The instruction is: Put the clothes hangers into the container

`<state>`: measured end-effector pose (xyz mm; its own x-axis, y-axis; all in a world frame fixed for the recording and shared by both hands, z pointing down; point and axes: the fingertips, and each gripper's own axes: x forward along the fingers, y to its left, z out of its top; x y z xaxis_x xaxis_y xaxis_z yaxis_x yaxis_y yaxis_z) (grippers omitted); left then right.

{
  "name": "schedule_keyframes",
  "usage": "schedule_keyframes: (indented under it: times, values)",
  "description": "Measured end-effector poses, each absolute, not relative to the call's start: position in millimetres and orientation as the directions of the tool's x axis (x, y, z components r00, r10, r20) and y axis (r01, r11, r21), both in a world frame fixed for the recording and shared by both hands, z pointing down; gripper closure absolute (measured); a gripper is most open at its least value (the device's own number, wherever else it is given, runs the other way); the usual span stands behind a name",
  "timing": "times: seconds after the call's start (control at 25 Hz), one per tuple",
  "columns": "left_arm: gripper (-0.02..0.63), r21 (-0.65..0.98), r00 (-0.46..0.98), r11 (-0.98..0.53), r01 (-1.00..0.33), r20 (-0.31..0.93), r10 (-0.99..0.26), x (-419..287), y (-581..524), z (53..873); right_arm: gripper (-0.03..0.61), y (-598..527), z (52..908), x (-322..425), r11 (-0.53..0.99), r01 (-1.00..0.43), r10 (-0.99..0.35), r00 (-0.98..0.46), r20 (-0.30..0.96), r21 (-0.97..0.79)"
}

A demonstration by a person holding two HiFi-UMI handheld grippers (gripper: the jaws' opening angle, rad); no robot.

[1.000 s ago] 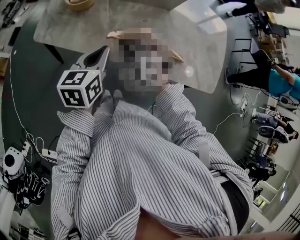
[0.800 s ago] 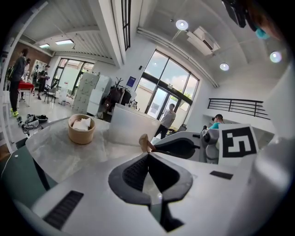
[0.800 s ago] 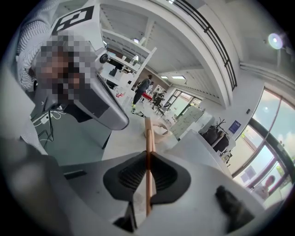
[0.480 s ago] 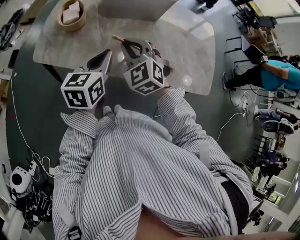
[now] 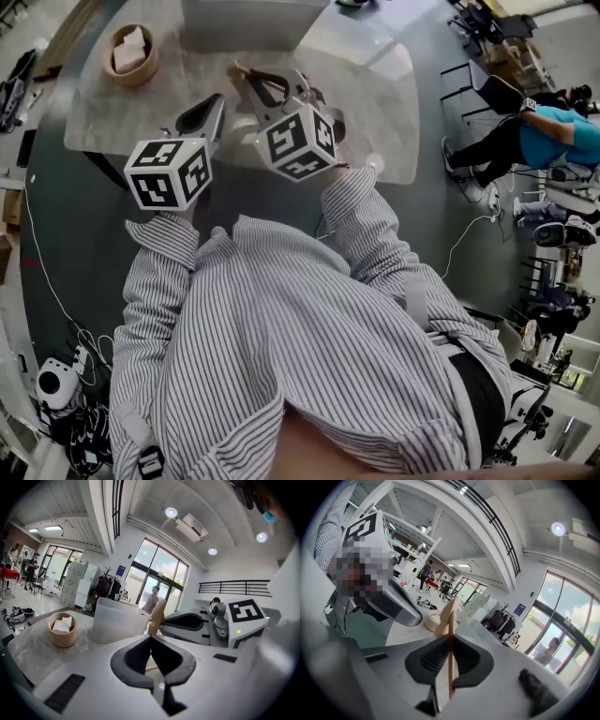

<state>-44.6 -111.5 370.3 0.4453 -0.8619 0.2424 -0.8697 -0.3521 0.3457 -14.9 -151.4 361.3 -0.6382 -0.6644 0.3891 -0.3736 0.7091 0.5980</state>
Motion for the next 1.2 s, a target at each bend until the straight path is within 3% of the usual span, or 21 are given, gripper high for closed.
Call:
schedule_keyframes:
  times: [0.56,1.2]
  values:
    - [0.603,0.318,0.443,-0.377,-0.87,0.168,-0.88,-37,-124,340,0.545,-155,316,3,0.723,-0.433,-0.649,-0.692,0.316,0.539]
    - [0.603,0.261,0.461,-0.413,-0.873,0.161,-0.873,2,-143,327,0.545,-179,290,61,0.678,-0.612,-0.724,-0.651,0.228,0.406]
